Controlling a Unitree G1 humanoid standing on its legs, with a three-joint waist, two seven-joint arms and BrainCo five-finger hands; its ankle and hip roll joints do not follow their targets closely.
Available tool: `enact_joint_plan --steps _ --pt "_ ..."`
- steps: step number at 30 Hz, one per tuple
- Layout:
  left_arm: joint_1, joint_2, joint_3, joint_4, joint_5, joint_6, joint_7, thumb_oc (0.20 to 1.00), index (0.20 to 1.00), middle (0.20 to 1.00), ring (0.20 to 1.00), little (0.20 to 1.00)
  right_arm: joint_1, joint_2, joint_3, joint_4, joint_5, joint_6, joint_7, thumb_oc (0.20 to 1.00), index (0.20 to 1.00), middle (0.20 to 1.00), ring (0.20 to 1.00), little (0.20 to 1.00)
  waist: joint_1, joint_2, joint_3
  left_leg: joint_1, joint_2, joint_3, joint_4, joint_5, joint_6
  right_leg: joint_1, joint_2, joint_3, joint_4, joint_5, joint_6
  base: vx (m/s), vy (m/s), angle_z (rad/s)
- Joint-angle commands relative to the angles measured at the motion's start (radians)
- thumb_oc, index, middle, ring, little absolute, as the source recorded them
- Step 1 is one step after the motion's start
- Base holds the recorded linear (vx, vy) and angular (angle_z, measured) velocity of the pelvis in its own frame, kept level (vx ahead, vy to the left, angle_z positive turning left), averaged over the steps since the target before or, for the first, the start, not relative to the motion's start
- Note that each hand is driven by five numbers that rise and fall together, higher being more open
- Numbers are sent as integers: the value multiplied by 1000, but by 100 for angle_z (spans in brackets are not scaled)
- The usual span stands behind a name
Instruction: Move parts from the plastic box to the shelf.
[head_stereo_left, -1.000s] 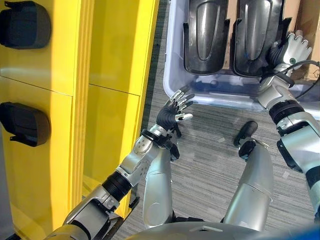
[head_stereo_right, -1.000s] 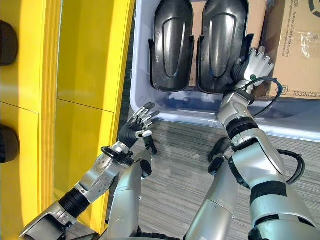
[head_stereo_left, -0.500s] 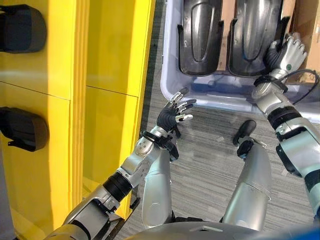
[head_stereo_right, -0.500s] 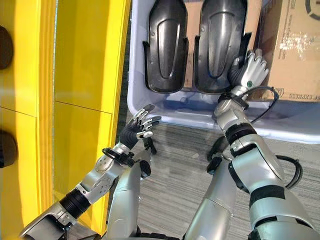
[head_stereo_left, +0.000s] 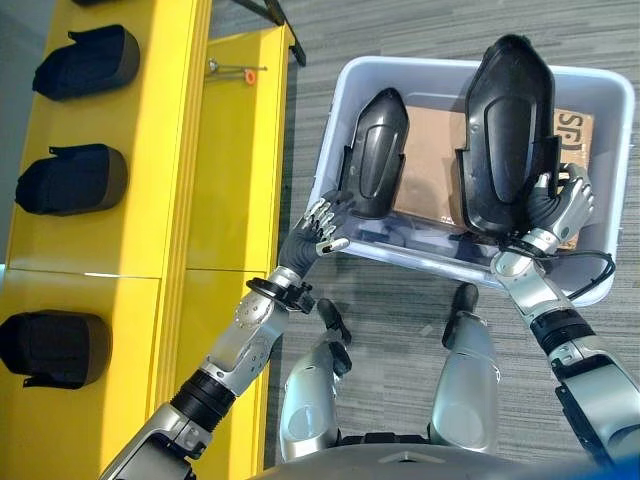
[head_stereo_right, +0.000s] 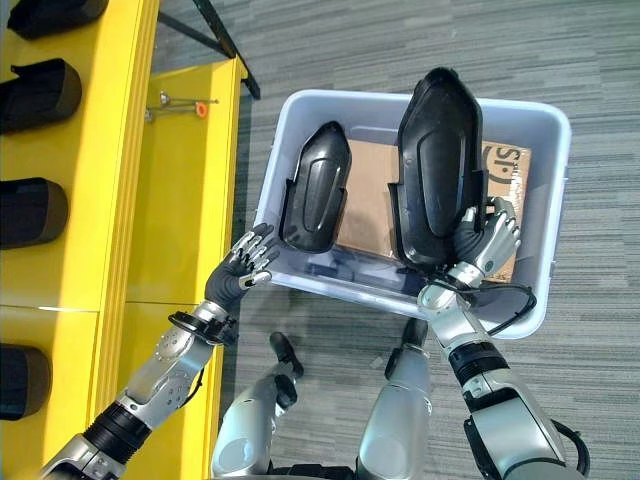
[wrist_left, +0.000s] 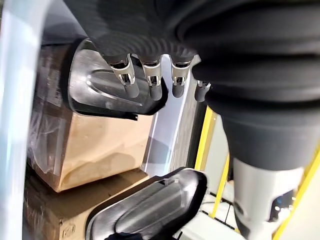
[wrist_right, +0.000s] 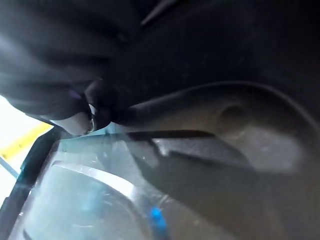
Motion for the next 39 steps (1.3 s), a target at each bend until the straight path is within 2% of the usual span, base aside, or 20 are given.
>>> enact_joint_plan --steps 1,7,11,13,16,17,19,21,23,24,26,27,28,29,31,33,34,35,37,39 --pt "-9 0 10 -62 38 -41 3 1000 1000 1000 1000 1000 -37 -20 -34 -76 -51 -40 -14 200 200 200 200 200 15 -18 59 38 -26 -43 78 -159 25 89 102 8 23 -137 -33 126 41 -11" --pt "19 -9 26 -52 39 -27 -1 1000 1000 1000 1000 1000 23 -30 -62 -121 -15 -51 73 200 200 200 200 200 4 -29 34 130 -29 -58 50 -156 25 202 121 9 -31 -138 -49 127 36 -6" --pt "64 -18 52 -46 46 -15 -8 1000 1000 1000 1000 1000 66 -5 -42 -141 83 -77 223 200 200 200 200 200 11 -38 -13 184 -33 -68 2 -138 16 264 130 4 -97 -120 -46 133 32 -2" --pt "102 -21 86 -48 59 -13 -11 1000 1000 1000 1000 1000 124 33 -18 -181 209 -121 381 200 200 200 200 200 16 -54 -47 213 -26 -67 -20 -126 9 295 134 -10 -129 -108 -45 60 -39 1" --pt "124 -24 110 -58 73 -7 -7 1000 1000 1000 1000 1000 172 66 5 -227 268 -140 529 200 200 200 200 200 22 -67 -70 228 -16 -64 -28 -118 4 312 140 -31 -126 -117 -55 2 -87 -2" --pt "140 -28 128 -64 75 -1 -1 1000 1000 1000 1000 1000 192 89 33 -254 340 -128 661 200 200 200 200 200 32 -79 -83 238 -5 -64 -26 -115 2 324 146 -49 -111 -131 -67 -41 -226 3" --pt "167 -30 167 -65 88 2 12 1000 1000 1000 1000 1000 217 115 91 -299 358 -139 826 200 200 200 200 200 53 -110 -103 237 14 -74 -5 -113 1 336 162 -82 -75 -160 -93 -92 -333 8" --pt "182 -33 188 -57 78 2 28 1000 1000 1000 1000 1000 220 119 137 -343 354 -131 911 200 200 200 200 200 66 -132 -113 222 36 -90 29 -92 -5 340 185 -101 -40 -186 -116 -94 -384 25" --pt "215 -41 213 -49 62 -2 42 1000 1000 1000 1000 1000 205 128 191 -381 373 -99 983 200 200 200 200 200 90 -162 -119 200 89 -124 61 -28 -26 354 213 -122 -18 -204 -135 -71 -451 52" --pt "231 -46 220 -48 46 -1 31 1000 1000 1000 1000 1000 201 131 207 -399 384 -91 998 200 200 200 200 200 100 -173 -121 189 118 -131 66 1 -36 361 213 -135 -14 -210 -138 -70 -389 36" --pt "251 -55 217 -43 56 2 5 1000 1000 1000 1000 1000 202 130 221 -438 394 -57 984 200 200 200 200 200 105 -183 -127 176 168 -92 75 48 -58 376 205 -179 -25 -208 -140 -89 -264 26" --pt "264 -59 205 -43 60 10 -25 1000 1000 1000 1000 1000 208 128 225 -458 404 -36 957 200 200 200 200 200 101 -191 -130 175 203 -44 76 83 -76 391 194 -213 -54 -194 -135 -163 -143 114" --pt "268 -62 185 -40 82 7 -53 1000 1000 1000 1000 1000 212 122 229 -471 419 -27 929 200 200 200 200 200 92 -196 -133 174 220 -2 83 113 -94 409 189 -239 -111 -165 -125 -192 -104 139" --pt "267 -61 177 -42 91 4 -57 1000 1000 1000 1000 1000 213 117 227 -476 424 -29 925 200 200 200 200 200 89 -197 -134 173 222 10 91 112 -99 415 188 -250 -132 -156 -122 -164 -34 148" --pt "263 -58 168 -42 93 0 -49 1000 1000 1000 1000 1000 210 112 223 -472 430 -31 930 200 200 200 200 200 86 -197 -137 174 221 21 111 103 -100 419 185 -258 -146 -151 -122 -106 22 83" --pt "234 -57 155 -29 79 -2 -18 1000 1000 1000 1000 1000 206 104 219 -459 445 -38 934 200 200 200 200 200 74 -195 -149 194 199 62 174 50 -90 424 187 -277 -183 -144 -130 -139 67 70" --pt "232 -57 154 -29 79 -1 -17 1000 1000 1000 1000 1000 206 103 218 -458 445 -39 934 200 200 200 200 200 73 -194 -150 196 197 65 180 45 -89 424 188 -278 -184 -144 -131 -109 80 80" --pt "212 -57 150 -24 80 7 -12 1000 1000 1000 1000 1000 216 101 215 -451 451 -49 937 200 200 200 200 200 66 -193 -162 212 180 93 256 8 -81 424 196 -284 -196 -149 -146 -75 87 67" --pt "198 -59 146 -21 98 11 -13 1000 1000 1000 1000 1000 232 99 207 -447 454 -65 945 200 200 200 200 200 61 -188 -176 226 160 106 298 -28 -69 424 207 -284 -200 -154 -155 -72 136 16" --pt "190 -60 141 -20 115 13 -9 1000 1000 1000 1000 1000 246 99 200 -447 454 -69 952 200 200 200 200 200 54 -178 -185 238 144 115 275 -39 -60 426 215 -284 -206 -150 -153 -31 197 -1"
